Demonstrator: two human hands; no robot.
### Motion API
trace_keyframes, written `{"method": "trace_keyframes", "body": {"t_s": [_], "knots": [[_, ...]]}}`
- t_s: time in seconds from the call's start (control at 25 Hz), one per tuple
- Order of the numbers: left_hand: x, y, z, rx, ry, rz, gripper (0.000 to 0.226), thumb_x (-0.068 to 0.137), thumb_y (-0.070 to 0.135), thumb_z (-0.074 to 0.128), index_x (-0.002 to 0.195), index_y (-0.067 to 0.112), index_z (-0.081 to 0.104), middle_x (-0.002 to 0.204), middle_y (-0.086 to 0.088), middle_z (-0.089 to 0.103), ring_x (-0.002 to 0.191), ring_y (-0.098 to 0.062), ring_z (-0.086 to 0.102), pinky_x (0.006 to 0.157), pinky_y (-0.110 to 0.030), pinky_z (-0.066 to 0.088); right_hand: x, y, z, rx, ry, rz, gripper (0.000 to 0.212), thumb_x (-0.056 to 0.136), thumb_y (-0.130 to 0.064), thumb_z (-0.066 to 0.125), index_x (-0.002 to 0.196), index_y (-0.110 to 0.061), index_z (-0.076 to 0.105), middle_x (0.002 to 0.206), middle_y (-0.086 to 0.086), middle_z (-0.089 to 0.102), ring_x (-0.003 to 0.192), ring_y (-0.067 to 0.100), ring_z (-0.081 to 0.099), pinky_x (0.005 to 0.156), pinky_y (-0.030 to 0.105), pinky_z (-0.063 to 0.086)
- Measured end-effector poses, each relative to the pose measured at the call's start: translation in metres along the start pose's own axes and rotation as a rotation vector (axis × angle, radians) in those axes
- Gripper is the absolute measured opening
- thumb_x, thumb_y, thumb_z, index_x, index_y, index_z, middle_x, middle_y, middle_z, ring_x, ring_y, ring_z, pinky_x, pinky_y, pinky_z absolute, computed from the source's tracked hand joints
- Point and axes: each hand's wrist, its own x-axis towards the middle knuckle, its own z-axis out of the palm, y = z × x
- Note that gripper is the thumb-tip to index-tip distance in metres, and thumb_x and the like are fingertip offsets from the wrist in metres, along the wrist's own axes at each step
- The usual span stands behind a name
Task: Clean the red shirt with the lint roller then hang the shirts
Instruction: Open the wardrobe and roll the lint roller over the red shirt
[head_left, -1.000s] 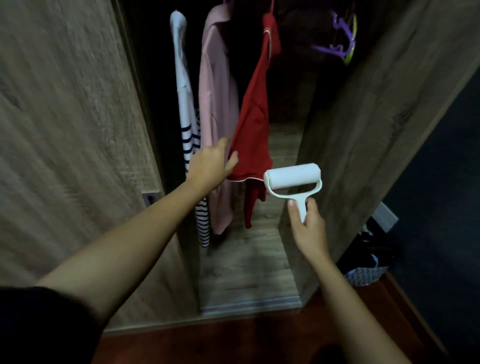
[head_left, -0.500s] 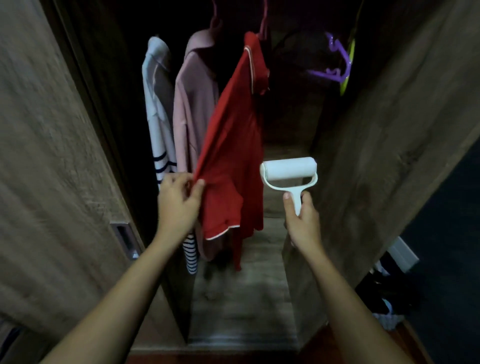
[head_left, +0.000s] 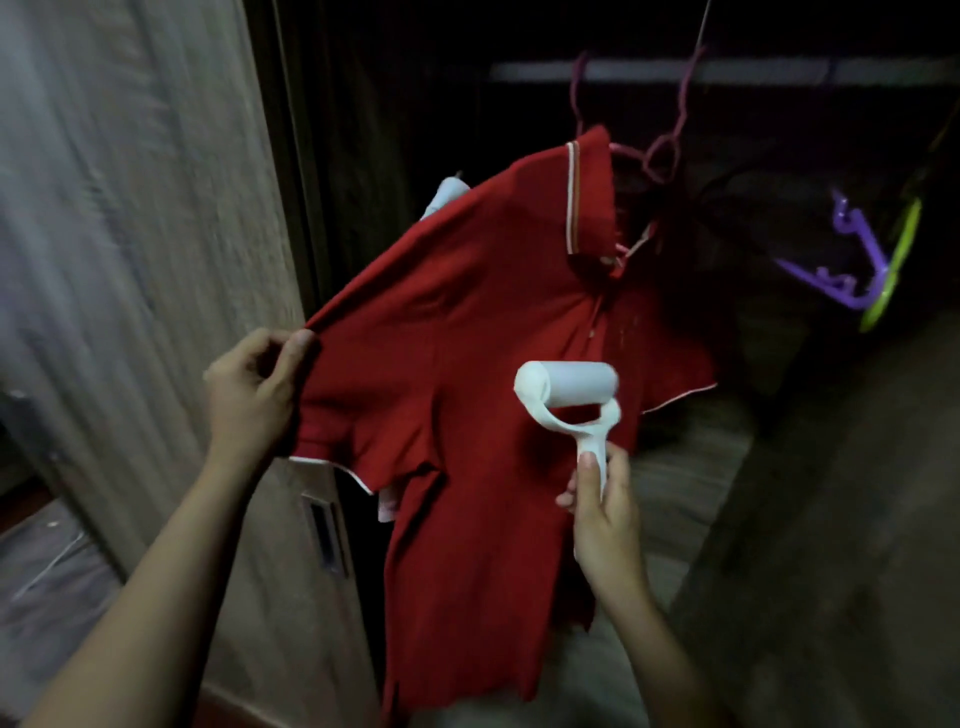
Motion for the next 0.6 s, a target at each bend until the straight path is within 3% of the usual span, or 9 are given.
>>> {"method": "trace_keyframes", "body": {"t_s": [0.12, 0.2, 0.28, 0.4, 0.48, 0.6], "knots": [[0.000, -0.009, 0.003, -0.084, -0.080, -0.035, 0.029, 0.090, 0.018, 0.059, 0.063, 0.027, 0.054, 0.055, 0.019, 0.059, 0.051, 0.009, 0.046, 0.053, -0.009, 0.037, 0.002, -0.011, 0.022, 0.009, 0.004, -0.025, 0.021, 0.095, -0.047, 0.033, 0.101, -0.042, 0.052, 0.060, -0.009, 0.054, 0.048, 0.005, 0.056, 0.053, 0.022, 0.044], [0.005, -0.012, 0.001, -0.090, -0.124, -0.041, 0.033, 0.090, 0.022, 0.060, 0.057, 0.025, 0.052, 0.054, 0.009, 0.051, 0.050, 0.003, 0.039, 0.048, -0.016, 0.034, 0.015, -0.035, 0.033, 0.028, 0.062, -0.119, 0.030, 0.093, -0.048, 0.035, 0.109, -0.033, 0.054, 0.059, -0.013, 0.054, 0.051, 0.002, 0.054, 0.052, 0.014, 0.039], [0.010, -0.013, -0.003, -0.092, -0.167, -0.038, 0.033, 0.089, 0.026, 0.059, 0.057, 0.026, 0.052, 0.054, 0.006, 0.045, 0.052, 0.000, 0.036, 0.047, -0.019, 0.031, 0.033, -0.062, 0.043, 0.040, 0.127, -0.220, 0.027, 0.095, -0.038, 0.041, 0.105, -0.019, 0.057, 0.058, -0.011, 0.052, 0.052, 0.000, 0.053, 0.048, 0.009, 0.033], [0.011, -0.013, -0.004, -0.107, -0.180, -0.039, 0.036, 0.089, 0.026, 0.059, 0.055, 0.024, 0.048, 0.050, 0.011, 0.045, 0.050, 0.002, 0.035, 0.046, -0.017, 0.030, 0.044, -0.067, 0.074, -0.042, 0.169, -0.232, 0.028, 0.093, -0.034, 0.046, 0.094, -0.009, 0.059, 0.067, 0.006, 0.067, 0.060, 0.014, 0.060, 0.050, 0.023, 0.030], [0.011, -0.014, -0.003, -0.143, -0.182, -0.052, 0.036, 0.089, 0.027, 0.059, 0.055, 0.024, 0.048, 0.049, 0.012, 0.044, 0.050, 0.002, 0.034, 0.046, -0.018, 0.030, 0.008, -0.040, 0.104, -0.160, 0.039, -0.125, 0.027, 0.094, -0.035, 0.047, 0.098, -0.012, 0.059, 0.081, 0.019, 0.071, 0.074, 0.032, 0.065, 0.054, 0.035, 0.035], [0.012, -0.014, -0.005, -0.151, -0.183, -0.050, 0.037, 0.091, 0.023, 0.058, 0.055, 0.023, 0.047, 0.047, 0.013, 0.044, 0.048, 0.003, 0.034, 0.046, -0.017, 0.030, -0.057, -0.016, 0.126, -0.168, -0.267, 0.022, 0.021, 0.094, -0.042, 0.043, 0.097, -0.022, 0.050, 0.071, 0.007, 0.068, 0.070, 0.032, 0.066, 0.053, 0.037, 0.041]]}}
